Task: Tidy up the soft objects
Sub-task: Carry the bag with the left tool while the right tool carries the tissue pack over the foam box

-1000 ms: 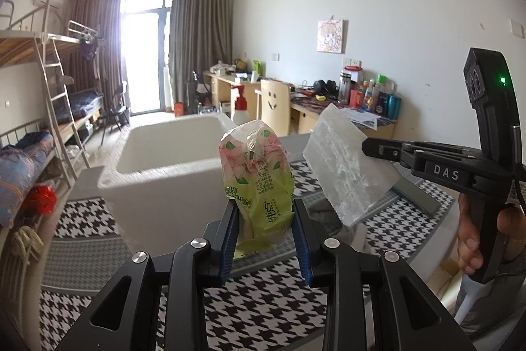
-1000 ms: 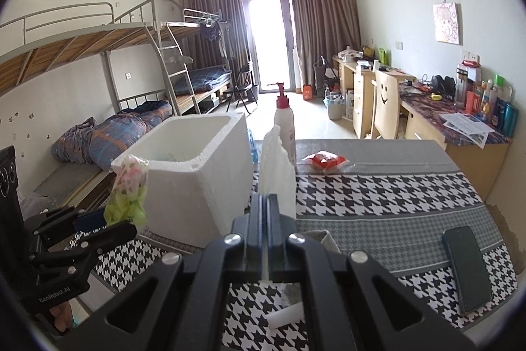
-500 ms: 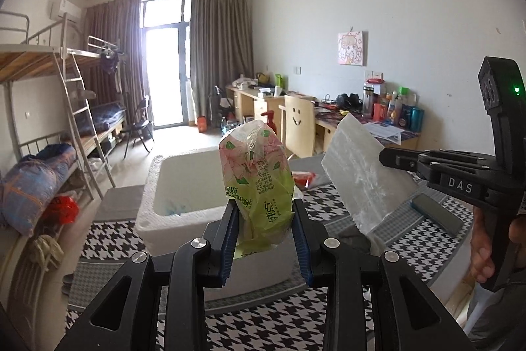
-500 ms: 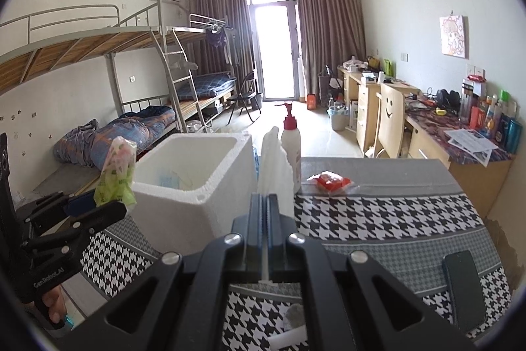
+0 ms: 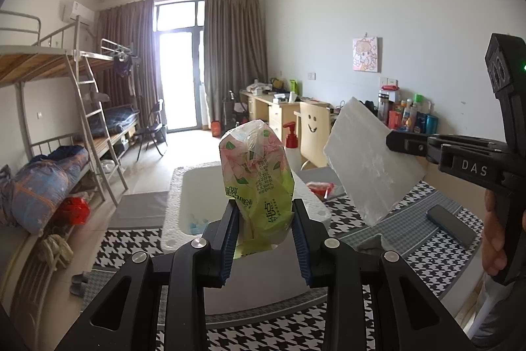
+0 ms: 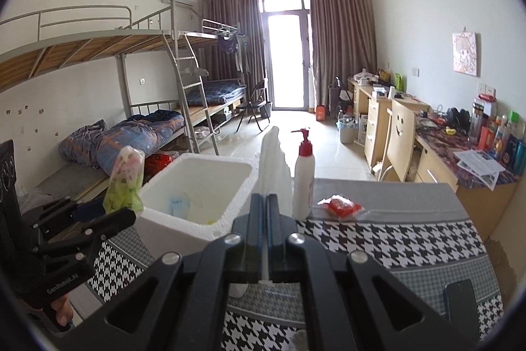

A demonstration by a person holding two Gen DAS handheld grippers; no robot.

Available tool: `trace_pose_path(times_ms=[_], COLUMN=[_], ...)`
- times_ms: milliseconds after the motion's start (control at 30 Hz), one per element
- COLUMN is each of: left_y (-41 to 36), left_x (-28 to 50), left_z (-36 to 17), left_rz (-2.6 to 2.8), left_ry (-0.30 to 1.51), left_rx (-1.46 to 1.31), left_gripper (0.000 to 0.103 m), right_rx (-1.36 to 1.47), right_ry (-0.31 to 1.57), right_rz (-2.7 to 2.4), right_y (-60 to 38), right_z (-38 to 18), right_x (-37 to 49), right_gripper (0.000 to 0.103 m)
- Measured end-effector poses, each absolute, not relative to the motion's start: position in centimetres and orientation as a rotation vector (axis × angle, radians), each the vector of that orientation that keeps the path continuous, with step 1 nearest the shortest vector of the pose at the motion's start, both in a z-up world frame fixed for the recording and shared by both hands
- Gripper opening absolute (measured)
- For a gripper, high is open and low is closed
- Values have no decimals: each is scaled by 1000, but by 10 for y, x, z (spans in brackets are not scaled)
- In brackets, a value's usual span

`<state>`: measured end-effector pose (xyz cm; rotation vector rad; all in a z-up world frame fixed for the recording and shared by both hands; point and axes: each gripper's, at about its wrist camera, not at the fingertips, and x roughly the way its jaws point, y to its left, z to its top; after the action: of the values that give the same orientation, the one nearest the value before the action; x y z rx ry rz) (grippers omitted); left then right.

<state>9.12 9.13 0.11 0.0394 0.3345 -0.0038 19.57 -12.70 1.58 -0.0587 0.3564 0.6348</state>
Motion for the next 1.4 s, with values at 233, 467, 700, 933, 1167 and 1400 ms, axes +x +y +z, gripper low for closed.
trace_pose_path(times_ms=[233,467,700,933,1167,1400], left_y=[98,107,120,131,140,148], left_x=[92,87,84,81,78,74], left_z=[5,4,4,3,3,0], left_rz=[39,75,104,136,155,167], left_ry=[326,321,321,318,311,311], left_rx=[36,13,-7,-22,-47,-54], left_gripper=[33,33,33,33,33,33], right_rx=[-84,-90,-113,-135,-151,-165], right_ry=[340,320,291,291,308,343], right_rz=[662,679,700,739,765,773], right_y=[-116,-103,-89,-68,-54,-39], right_z=[24,31,43,46,42,33], right_x=[198,197,195,196,200,209], right_gripper=[4,4,4,4,4,4])
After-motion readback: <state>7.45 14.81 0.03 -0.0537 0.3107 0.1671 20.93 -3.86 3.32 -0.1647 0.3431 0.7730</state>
